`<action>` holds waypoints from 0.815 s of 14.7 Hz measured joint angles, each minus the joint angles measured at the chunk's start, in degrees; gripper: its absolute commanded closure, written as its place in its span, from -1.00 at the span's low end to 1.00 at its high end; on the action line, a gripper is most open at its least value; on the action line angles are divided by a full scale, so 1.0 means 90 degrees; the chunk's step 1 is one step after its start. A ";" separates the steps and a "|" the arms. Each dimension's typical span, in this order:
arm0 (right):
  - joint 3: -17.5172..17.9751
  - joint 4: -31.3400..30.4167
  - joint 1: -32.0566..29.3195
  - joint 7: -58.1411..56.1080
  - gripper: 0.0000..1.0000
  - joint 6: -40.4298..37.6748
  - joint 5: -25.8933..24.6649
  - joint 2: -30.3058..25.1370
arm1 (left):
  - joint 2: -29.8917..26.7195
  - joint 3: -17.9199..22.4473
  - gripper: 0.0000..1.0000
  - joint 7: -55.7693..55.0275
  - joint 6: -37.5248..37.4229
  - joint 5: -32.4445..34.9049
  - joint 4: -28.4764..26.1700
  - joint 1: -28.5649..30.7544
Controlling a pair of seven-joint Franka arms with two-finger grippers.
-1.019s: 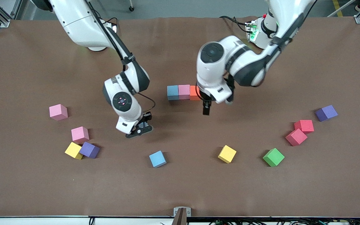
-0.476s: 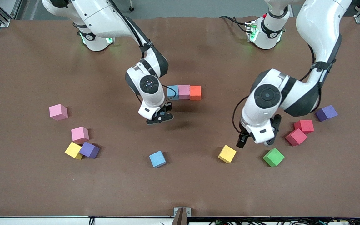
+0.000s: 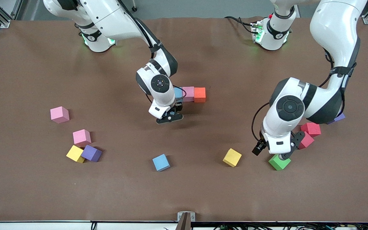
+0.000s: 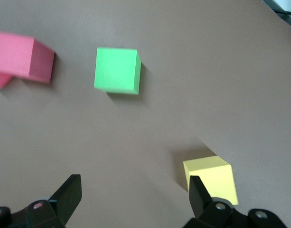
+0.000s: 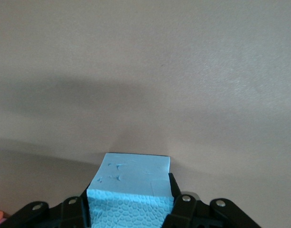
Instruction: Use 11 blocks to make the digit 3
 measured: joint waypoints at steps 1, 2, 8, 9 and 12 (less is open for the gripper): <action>0.0000 0.0003 0.0024 0.0000 0.65 0.0000 0.0068 0.0001 | 0.0003 0.0007 -1.00 0.0277 -0.0005 -0.0001 0.0002 0.0058; 0.0001 0.0003 0.0054 0.0000 0.65 -0.0001 0.0124 0.0002 | 0.0017 0.0015 -1.00 0.0486 -0.0015 -0.0001 0.0001 0.0091; 0.0002 0.0003 0.0204 0.0092 0.65 -0.0019 0.0274 0.0005 | 0.0354 0.0002 -1.00 0.0929 0.0080 -0.0001 0.0027 0.0010; 0.0002 0.0003 0.0234 0.0129 0.65 -0.0025 0.0285 0.0007 | 0.0414 0.0002 -1.00 0.0929 0.0112 -0.0001 0.0043 -0.0013; 0.0002 0.0003 0.0294 0.0324 0.64 -0.0028 0.0285 0.0010 | 0.0534 0.0001 -1.00 0.0943 0.0242 -0.0001 0.0087 -0.0026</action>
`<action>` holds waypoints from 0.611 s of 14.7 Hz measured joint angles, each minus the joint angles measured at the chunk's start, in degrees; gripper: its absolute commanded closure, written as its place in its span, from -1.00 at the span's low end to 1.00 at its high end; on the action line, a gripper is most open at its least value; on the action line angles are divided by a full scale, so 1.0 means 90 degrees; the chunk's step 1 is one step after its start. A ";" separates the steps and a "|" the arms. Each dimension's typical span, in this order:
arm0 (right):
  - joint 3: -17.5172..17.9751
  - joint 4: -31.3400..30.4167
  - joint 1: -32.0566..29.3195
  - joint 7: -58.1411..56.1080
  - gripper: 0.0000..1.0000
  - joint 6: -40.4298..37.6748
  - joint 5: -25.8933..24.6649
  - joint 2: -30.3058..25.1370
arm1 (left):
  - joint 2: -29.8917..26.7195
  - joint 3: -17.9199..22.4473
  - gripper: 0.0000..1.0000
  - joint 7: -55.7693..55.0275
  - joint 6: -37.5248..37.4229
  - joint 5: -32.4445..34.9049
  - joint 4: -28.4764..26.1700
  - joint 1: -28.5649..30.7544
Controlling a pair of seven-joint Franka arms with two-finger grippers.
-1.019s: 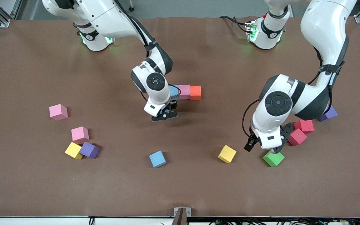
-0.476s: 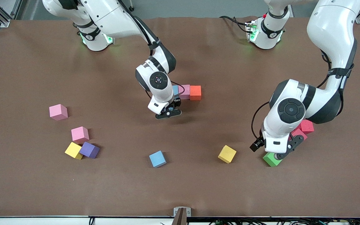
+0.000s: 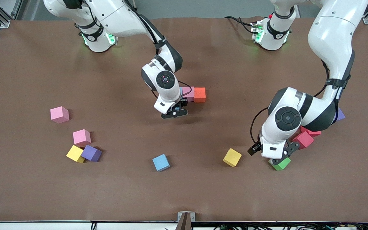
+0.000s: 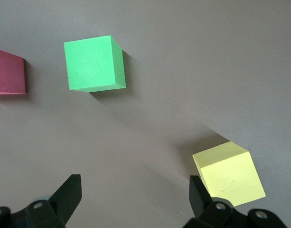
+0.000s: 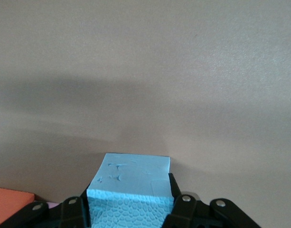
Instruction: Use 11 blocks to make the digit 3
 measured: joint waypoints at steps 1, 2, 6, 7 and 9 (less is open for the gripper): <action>0.0000 0.0000 0.0003 0.0023 0.64 0.0000 0.0000 0.0000 | 0.0008 0.0001 -1.00 0.0007 0.0029 0.0000 0.0007 0.0007; 0.0000 0.0000 0.0003 0.0027 0.64 0.0000 0.0001 0.0001 | 0.0008 0.0001 -1.00 0.0013 0.0101 0.0000 0.0009 0.0009; 0.0000 0.0000 0.0016 0.0183 0.61 -0.0007 0.0004 0.0001 | 0.0031 0.0000 -1.00 0.0144 0.0266 0.0000 0.0010 0.0000; 0.0000 0.0000 0.0022 0.0243 0.60 -0.0008 0.0004 0.0001 | 0.0055 0.0000 -1.00 0.0213 0.0284 0.0000 0.0013 0.0001; 0.0000 0.0000 0.0037 0.0288 0.60 -0.0009 0.0004 0.0001 | 0.0124 0.0001 -1.00 0.0236 0.0337 0.0000 0.0058 0.0003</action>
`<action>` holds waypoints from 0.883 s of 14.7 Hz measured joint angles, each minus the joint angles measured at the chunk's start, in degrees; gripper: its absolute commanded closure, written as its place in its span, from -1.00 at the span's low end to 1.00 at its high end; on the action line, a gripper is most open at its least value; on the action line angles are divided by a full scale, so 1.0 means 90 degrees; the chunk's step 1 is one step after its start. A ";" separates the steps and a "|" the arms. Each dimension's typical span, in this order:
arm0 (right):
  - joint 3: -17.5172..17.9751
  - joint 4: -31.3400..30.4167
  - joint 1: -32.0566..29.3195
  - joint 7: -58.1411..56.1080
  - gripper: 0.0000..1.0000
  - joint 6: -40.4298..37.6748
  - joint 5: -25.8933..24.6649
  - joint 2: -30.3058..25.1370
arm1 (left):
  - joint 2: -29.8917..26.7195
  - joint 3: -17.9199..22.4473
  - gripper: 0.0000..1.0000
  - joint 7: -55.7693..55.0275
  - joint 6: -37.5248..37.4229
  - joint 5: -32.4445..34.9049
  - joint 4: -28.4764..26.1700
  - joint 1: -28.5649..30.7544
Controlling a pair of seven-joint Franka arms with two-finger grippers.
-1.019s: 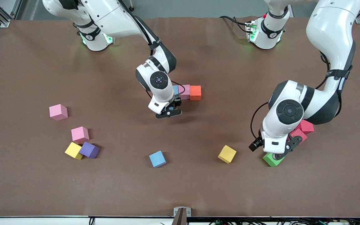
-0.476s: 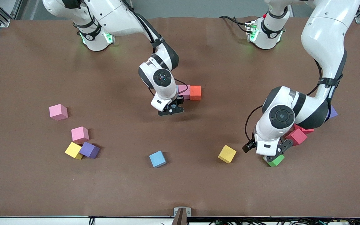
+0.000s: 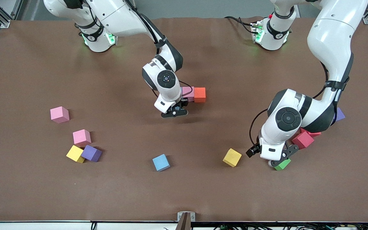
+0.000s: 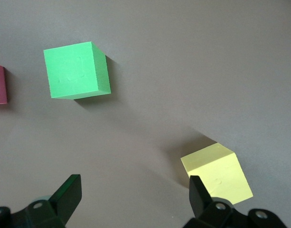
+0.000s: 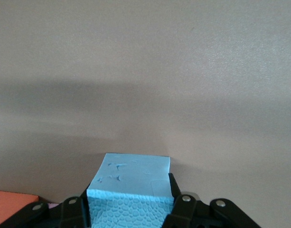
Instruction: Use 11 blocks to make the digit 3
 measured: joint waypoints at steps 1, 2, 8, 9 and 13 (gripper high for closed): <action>0.0000 0.0000 0.0009 0.0007 0.60 0.0000 0.0000 0.0000 | 0.0033 0.0000 -1.00 0.0000 0.0008 0.0000 0.0033 0.0000; 0.0000 0.0000 0.0018 0.0013 0.60 0.0000 0.0000 0.0000 | 0.0053 0.0000 -1.00 -0.0004 0.0009 0.0000 0.0061 -0.0001; 0.0000 0.0000 0.0043 0.0022 -0.35 -0.0001 0.0000 0.0000 | 0.0137 -0.0012 -1.00 -0.0631 0.0192 -0.0007 0.0113 -0.0087; -0.0002 0.0000 0.0043 0.0026 -0.98 -0.0001 0.0002 0.0000 | 0.0193 -0.0012 -1.00 -0.0746 0.0357 -0.0007 0.0117 -0.0120; -0.0007 0.0036 0.0043 0.0033 -1.00 0.0007 0.0037 0.0024 | 0.0580 -0.0021 -1.00 -0.1052 0.0747 -0.0016 0.0452 -0.0267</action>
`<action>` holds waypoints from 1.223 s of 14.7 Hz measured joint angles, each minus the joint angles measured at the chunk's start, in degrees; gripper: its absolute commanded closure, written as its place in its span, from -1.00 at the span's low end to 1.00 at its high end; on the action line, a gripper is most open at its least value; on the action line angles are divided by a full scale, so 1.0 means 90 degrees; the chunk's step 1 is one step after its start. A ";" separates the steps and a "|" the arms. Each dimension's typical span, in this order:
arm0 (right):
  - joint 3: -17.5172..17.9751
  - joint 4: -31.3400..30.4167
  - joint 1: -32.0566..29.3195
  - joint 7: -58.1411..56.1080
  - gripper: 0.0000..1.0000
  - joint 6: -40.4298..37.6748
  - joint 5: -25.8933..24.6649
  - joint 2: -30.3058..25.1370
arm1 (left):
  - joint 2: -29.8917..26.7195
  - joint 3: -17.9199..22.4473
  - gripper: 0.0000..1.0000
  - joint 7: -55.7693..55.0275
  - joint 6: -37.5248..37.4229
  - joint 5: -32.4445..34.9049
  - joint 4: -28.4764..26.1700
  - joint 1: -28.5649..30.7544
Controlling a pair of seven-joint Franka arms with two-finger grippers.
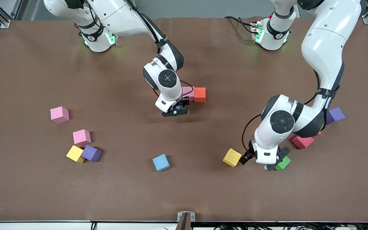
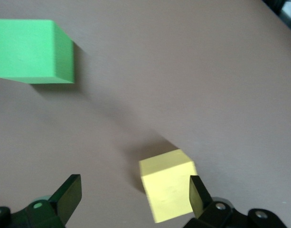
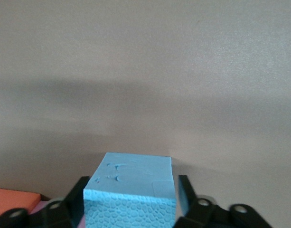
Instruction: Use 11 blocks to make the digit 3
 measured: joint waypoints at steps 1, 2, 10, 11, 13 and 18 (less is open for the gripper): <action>-0.0012 0.0075 -0.0001 0.0000 -1.00 -0.0039 0.0008 0.0001 | 0.0138 -0.0001 -1.00 -0.0106 0.0052 -0.0001 0.0165 -0.0110; -0.0034 0.0212 -0.0009 0.0000 -1.00 -0.0185 0.0014 0.0001 | 0.0293 -0.0001 -1.00 -0.0243 0.0104 -0.0001 0.0354 -0.0243; -0.0139 0.1520 -0.0813 -0.1049 -1.00 -0.1403 -0.0003 -0.0003 | 0.0875 0.0087 -1.00 -0.0462 -0.0230 -0.0097 0.0785 -0.0617; -0.0151 0.1545 -0.0959 -0.1377 -1.00 -0.1406 -0.0026 -0.0003 | 0.0875 0.0091 -1.00 -0.0462 -0.0358 -0.0106 0.0795 -0.0608; -0.0179 0.1555 -0.1299 -0.1992 -1.00 -0.1406 -0.0149 -0.0003 | 0.0878 0.0150 -1.00 -0.0464 -0.0429 -0.0111 0.0797 -0.0619; -0.0225 0.1559 -0.2582 -0.4559 -1.00 -0.1641 -0.0227 -0.0003 | 0.0903 0.0237 -1.00 -0.0510 -0.0351 -0.0126 0.0808 -0.0646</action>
